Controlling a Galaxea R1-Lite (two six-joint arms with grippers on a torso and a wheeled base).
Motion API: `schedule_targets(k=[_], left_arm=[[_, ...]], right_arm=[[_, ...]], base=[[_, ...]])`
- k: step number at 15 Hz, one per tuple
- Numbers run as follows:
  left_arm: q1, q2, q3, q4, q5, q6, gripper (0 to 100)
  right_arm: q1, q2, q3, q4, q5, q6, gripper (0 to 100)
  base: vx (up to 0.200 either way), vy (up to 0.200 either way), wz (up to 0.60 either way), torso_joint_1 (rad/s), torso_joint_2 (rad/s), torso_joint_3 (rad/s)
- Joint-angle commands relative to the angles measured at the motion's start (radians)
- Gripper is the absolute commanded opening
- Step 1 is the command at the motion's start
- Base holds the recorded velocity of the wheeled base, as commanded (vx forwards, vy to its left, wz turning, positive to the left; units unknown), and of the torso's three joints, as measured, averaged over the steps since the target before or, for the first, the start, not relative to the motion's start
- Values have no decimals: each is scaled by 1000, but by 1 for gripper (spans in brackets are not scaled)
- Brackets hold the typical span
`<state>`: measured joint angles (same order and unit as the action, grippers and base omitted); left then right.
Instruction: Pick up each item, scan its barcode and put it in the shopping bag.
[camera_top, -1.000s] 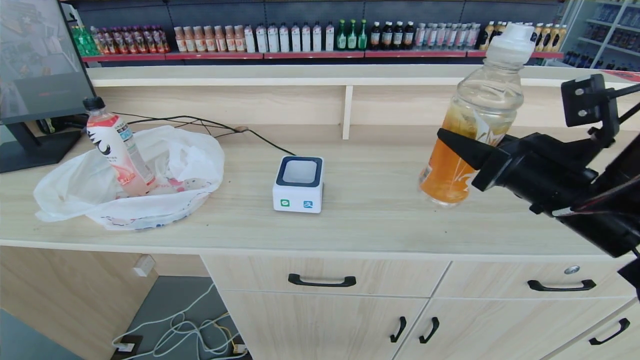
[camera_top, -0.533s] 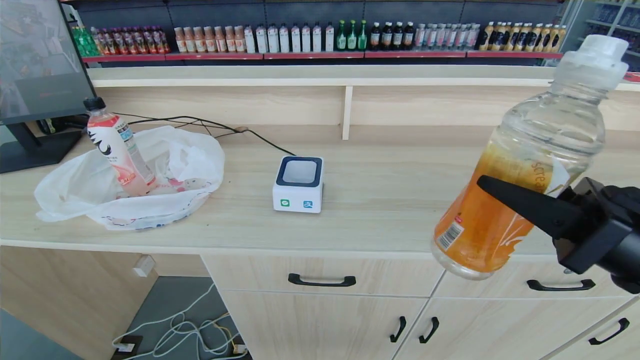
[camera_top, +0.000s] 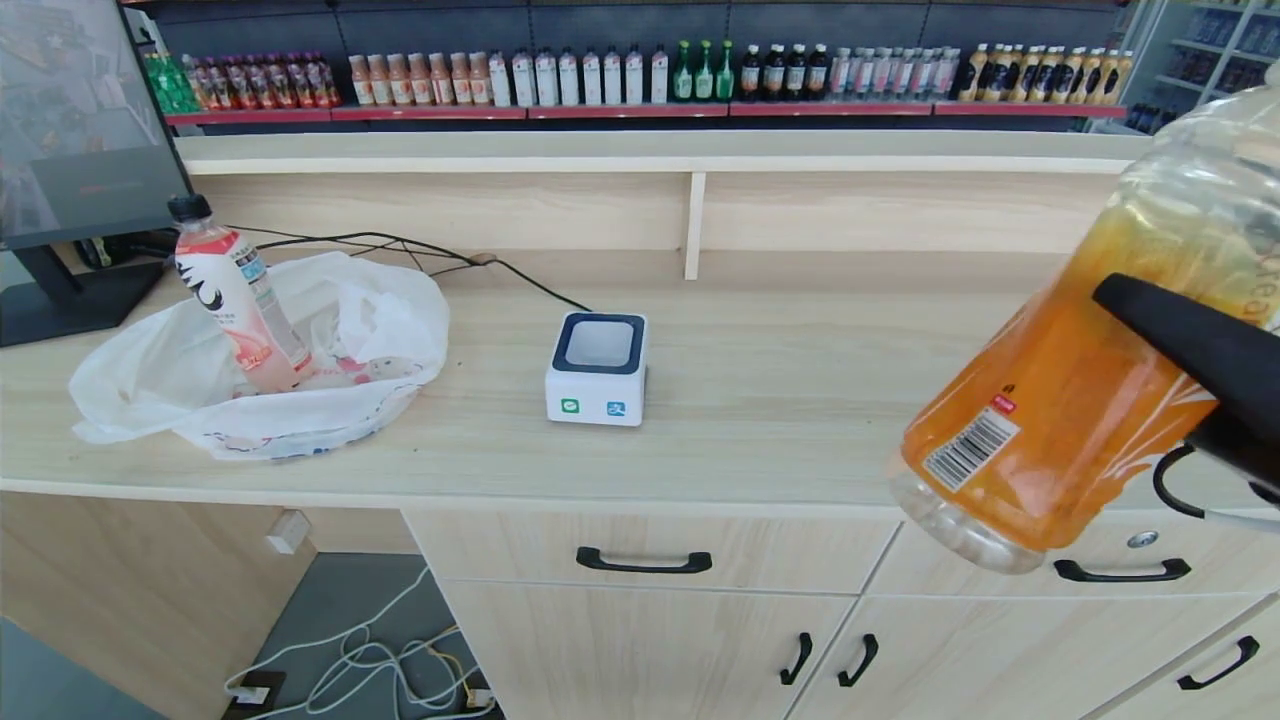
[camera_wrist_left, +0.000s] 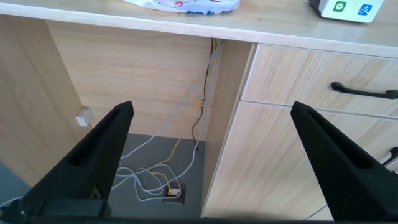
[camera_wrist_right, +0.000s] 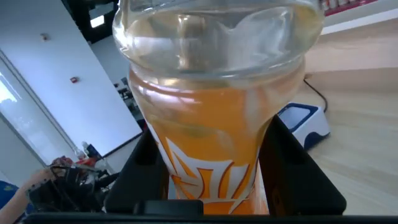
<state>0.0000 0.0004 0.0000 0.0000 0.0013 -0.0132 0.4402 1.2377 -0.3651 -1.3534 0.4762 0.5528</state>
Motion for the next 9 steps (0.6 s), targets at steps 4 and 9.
schedule_targets(k=[4, 9], left_arm=[[0, 0, 0, 0, 0, -1, 100], [0, 0, 0, -2, 0, -1, 100]], right_arm=[[0, 134, 66, -217, 21, 101, 0], [169, 88, 43, -217, 21, 125, 0]], base=[[0, 0, 0, 0, 0, 0], [0, 0, 0, 0, 0, 0]])
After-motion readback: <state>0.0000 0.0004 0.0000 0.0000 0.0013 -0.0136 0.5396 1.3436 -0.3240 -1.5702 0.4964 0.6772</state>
